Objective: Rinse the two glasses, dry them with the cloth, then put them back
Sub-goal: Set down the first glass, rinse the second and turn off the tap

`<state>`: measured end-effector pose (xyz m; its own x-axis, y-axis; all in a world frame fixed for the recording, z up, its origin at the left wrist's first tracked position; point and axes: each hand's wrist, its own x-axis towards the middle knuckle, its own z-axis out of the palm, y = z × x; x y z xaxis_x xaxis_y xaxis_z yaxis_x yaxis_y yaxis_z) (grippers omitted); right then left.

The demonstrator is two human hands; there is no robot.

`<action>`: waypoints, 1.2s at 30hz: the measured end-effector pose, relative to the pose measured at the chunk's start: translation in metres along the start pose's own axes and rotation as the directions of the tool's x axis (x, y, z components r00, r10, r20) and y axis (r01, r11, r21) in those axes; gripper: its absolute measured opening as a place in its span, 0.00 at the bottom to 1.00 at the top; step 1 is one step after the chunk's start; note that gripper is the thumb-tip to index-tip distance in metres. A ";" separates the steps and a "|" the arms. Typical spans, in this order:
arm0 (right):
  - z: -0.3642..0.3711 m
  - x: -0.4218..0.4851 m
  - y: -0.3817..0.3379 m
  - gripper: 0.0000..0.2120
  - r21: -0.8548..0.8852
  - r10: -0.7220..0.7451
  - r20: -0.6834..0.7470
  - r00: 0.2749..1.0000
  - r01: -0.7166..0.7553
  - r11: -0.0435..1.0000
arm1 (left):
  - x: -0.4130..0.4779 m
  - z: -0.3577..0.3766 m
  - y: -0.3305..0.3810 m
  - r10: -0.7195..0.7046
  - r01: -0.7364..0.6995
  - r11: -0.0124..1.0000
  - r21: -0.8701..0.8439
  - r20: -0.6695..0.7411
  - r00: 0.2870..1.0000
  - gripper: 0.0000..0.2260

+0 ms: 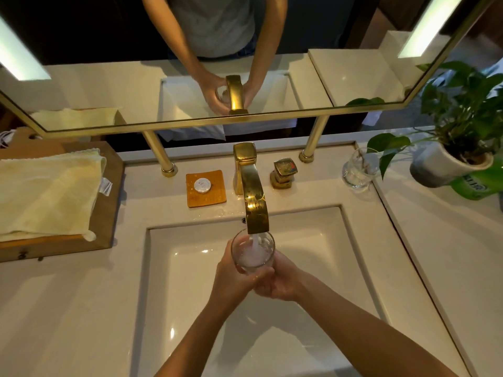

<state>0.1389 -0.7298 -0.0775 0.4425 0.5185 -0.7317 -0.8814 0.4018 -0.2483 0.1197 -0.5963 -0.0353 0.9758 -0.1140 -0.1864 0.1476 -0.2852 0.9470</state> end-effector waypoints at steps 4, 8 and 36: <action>0.011 -0.026 -0.016 0.14 -0.608 -0.505 -0.189 0.842 0.303 0.733 | 0.008 -0.005 -0.003 0.018 -0.018 1.000 0.018 0.007 1.000 0.34; 0.015 -0.055 -0.027 0.10 -0.868 -0.867 0.078 0.493 0.461 0.184 | 0.009 0.008 -0.007 -0.023 0.024 0.999 0.043 -0.039 0.999 0.34; 0.049 -0.032 0.009 0.25 -0.962 -0.655 0.160 0.738 -0.033 -0.272 | -0.002 0.015 -0.018 -0.040 0.039 0.974 0.222 0.001 0.999 0.26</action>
<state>0.1247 -0.7060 -0.0252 0.9308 0.2405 -0.2754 0.0665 -0.8521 -0.5191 0.1125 -0.6055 -0.0561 0.9689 -0.1032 -0.2248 0.1463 -0.4936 0.8573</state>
